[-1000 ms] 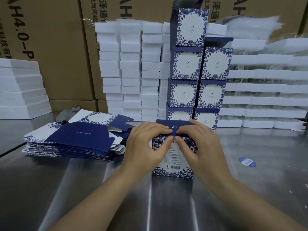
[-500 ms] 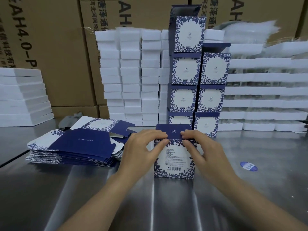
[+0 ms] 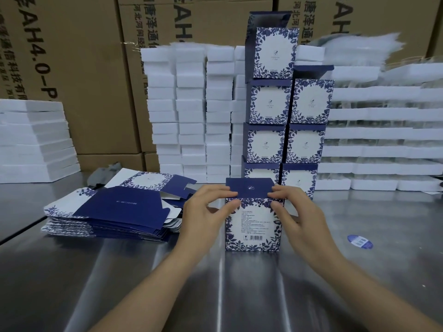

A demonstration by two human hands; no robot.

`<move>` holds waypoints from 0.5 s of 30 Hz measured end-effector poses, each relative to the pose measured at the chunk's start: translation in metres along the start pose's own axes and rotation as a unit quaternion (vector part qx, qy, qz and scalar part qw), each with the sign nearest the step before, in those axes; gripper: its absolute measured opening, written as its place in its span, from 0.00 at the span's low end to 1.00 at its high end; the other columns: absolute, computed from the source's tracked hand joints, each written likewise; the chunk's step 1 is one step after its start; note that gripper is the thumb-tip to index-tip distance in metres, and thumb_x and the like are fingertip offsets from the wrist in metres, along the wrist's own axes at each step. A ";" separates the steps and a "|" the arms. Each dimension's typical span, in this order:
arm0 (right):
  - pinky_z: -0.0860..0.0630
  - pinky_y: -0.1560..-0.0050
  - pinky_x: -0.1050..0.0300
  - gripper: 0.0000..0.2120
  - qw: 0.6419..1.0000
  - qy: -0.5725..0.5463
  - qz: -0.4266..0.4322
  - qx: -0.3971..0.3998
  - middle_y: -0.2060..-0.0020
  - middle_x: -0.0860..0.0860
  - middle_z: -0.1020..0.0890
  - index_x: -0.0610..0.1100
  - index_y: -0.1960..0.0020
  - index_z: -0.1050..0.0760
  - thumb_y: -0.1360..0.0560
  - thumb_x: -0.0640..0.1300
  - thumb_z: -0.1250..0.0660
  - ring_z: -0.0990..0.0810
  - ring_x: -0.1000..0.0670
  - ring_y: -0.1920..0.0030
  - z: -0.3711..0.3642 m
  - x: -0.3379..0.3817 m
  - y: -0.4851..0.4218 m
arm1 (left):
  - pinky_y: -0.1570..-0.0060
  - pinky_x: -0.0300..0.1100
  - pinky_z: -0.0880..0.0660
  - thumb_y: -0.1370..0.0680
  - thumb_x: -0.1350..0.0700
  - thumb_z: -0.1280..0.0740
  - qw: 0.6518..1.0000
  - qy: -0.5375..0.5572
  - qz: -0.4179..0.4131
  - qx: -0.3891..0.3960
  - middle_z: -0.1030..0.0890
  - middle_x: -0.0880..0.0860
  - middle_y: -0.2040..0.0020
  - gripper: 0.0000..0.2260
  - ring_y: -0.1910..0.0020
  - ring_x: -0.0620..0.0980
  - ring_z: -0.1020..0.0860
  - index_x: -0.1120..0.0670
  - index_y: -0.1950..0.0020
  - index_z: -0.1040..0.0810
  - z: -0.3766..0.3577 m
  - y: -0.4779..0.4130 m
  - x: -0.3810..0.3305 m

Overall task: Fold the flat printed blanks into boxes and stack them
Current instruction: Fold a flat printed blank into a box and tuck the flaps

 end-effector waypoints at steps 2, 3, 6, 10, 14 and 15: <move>0.17 0.45 0.57 0.09 0.999 -0.034 -0.008 -0.009 0.39 0.56 0.19 0.53 0.44 0.18 0.19 0.41 0.29 0.21 0.56 0.34 0.003 0.001 0.001 | 0.52 0.31 0.22 0.25 0.52 0.21 1.000 0.006 0.000 0.012 0.16 0.43 0.42 0.08 0.39 0.39 0.19 0.45 0.46 0.10 0.002 0.000 0.000; 0.17 0.43 0.56 0.09 0.998 -0.050 -0.019 -0.016 0.40 0.56 0.19 0.54 0.44 0.18 0.20 0.41 0.28 0.20 0.55 0.35 0.004 0.000 0.003 | 0.52 0.30 0.23 0.25 0.51 0.21 1.000 0.006 0.001 0.017 0.17 0.42 0.41 0.09 0.38 0.39 0.20 0.44 0.45 0.11 0.003 0.001 0.000; 0.20 0.36 0.48 0.08 0.996 -0.066 -0.057 -0.024 0.42 0.57 0.16 0.50 0.44 0.18 0.20 0.40 0.27 0.16 0.55 0.40 0.003 -0.002 0.003 | 0.45 0.35 0.20 0.23 0.54 0.22 0.999 0.031 0.031 0.018 0.17 0.44 0.39 0.09 0.37 0.41 0.19 0.46 0.44 0.11 0.001 0.001 0.004; 0.19 0.38 0.45 0.04 0.990 -0.111 -0.087 -0.027 0.42 0.61 0.16 0.52 0.53 0.18 0.20 0.45 0.26 0.17 0.56 0.39 0.001 0.004 0.003 | 0.44 0.39 0.18 0.22 0.57 0.23 0.995 0.085 0.044 -0.031 0.15 0.49 0.42 0.03 0.44 0.43 0.15 0.50 0.51 0.10 -0.005 0.005 -0.001; 0.18 0.42 0.51 0.09 0.995 -0.067 -0.036 -0.066 0.37 0.60 0.22 0.52 0.59 0.22 0.21 0.46 0.25 0.22 0.58 0.33 0.004 0.009 0.003 | 0.53 0.33 0.21 0.23 0.57 0.22 0.997 -0.010 -0.047 -0.065 0.21 0.43 0.42 0.09 0.47 0.44 0.17 0.43 0.49 0.15 -0.005 0.007 -0.008; 0.17 0.43 0.51 0.08 0.996 -0.055 -0.032 -0.057 0.35 0.59 0.25 0.53 0.54 0.21 0.22 0.42 0.24 0.23 0.57 0.33 0.003 0.007 0.003 | 0.53 0.35 0.20 0.24 0.58 0.22 0.997 -0.041 -0.058 -0.040 0.25 0.40 0.38 0.16 0.46 0.45 0.18 0.39 0.42 0.18 -0.008 0.008 -0.007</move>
Point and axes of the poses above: each hand's wrist, its own y-axis away from the middle knuckle, its own z-axis out of the back of the hand, x = y × z, the point moved 4 cm from there along -y, towards the middle knuckle
